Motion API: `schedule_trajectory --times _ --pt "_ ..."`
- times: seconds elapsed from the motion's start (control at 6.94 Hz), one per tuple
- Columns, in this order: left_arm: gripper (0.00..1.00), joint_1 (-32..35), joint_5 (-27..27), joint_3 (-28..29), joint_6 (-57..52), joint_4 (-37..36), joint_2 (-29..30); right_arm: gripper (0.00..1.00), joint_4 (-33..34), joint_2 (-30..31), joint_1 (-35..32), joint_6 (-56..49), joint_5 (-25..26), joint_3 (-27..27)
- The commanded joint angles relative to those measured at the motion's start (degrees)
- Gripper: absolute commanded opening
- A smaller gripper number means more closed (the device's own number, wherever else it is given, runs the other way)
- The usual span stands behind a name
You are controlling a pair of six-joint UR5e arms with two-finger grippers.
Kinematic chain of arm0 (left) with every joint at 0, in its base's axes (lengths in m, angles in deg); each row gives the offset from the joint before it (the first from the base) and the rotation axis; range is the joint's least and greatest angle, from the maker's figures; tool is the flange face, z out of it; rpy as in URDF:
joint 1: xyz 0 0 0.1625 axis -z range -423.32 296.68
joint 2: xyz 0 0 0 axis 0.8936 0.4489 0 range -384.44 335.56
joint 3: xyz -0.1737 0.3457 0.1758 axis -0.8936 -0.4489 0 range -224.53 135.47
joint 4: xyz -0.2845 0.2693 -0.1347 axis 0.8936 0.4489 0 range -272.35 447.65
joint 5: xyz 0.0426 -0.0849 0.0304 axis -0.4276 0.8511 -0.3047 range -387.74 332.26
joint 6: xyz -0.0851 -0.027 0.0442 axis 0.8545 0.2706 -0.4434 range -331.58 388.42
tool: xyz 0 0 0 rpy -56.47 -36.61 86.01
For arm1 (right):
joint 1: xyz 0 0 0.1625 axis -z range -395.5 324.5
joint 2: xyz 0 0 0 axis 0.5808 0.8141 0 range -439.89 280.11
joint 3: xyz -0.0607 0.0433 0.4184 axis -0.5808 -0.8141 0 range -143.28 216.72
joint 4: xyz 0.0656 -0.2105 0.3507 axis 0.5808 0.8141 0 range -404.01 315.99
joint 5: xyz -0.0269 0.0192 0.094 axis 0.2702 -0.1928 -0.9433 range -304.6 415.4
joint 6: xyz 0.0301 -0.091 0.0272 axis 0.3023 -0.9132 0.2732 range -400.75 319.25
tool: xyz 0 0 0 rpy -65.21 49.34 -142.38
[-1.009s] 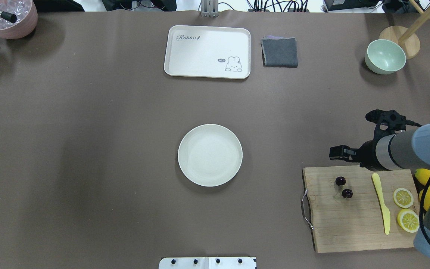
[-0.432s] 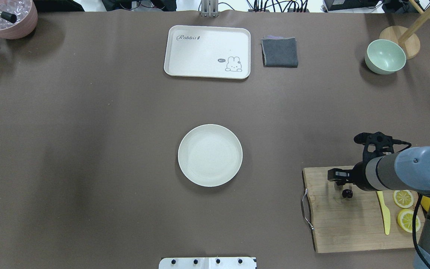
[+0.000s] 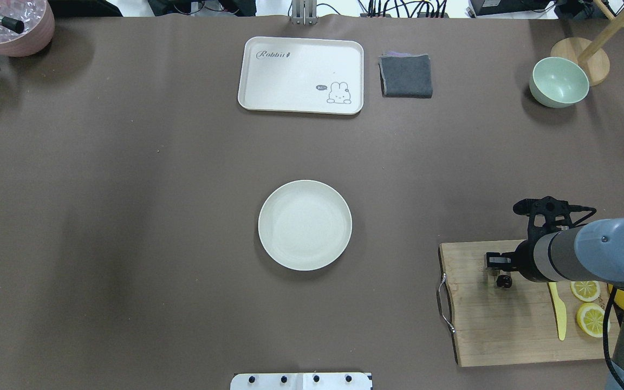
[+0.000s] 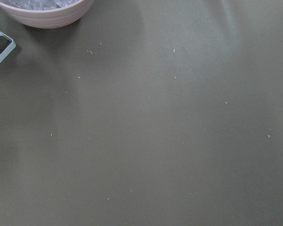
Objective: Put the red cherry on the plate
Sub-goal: 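Lower the right gripper and grasp the pair of dark red cherries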
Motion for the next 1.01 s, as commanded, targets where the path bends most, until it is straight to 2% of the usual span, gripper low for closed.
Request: schedule_trajectory --times 0.0,0.14,0.29,0.58,0.72,0.86 --pt "0.98 0.00 -0.13 -0.02 -0.03 0.01 -0.02 0.29 0.00 -0.37 0.02 -0.18 -0.10 -0.09" --pt "0.98 0.00 -0.13 0.07 -0.03 0.01 -0.02 0.13 0.00 -0.46 0.02 -0.18 -0.02 -0.09" --pt "0.98 -0.09 -0.13 0.15 -0.03 0.01 -0.02 0.03 0.00 -0.37 -0.51 -0.18 -0.10 0.09" --pt "0.98 -0.09 -0.30 0.42 -0.03 0.01 -0.02 0.02 0.00 -0.63 -2.96 -0.18 -0.72 2.18" --pt "0.98 -0.09 -0.30 0.51 -0.03 0.01 -0.02 0.03 0.17 -2.37 -3.15 -0.18 -0.72 2.63" --pt "0.98 -0.09 -0.30 0.51 -0.03 0.01 -0.02 0.03 4.00 -6.92 -3.15 -0.01 -0.63 2.46"
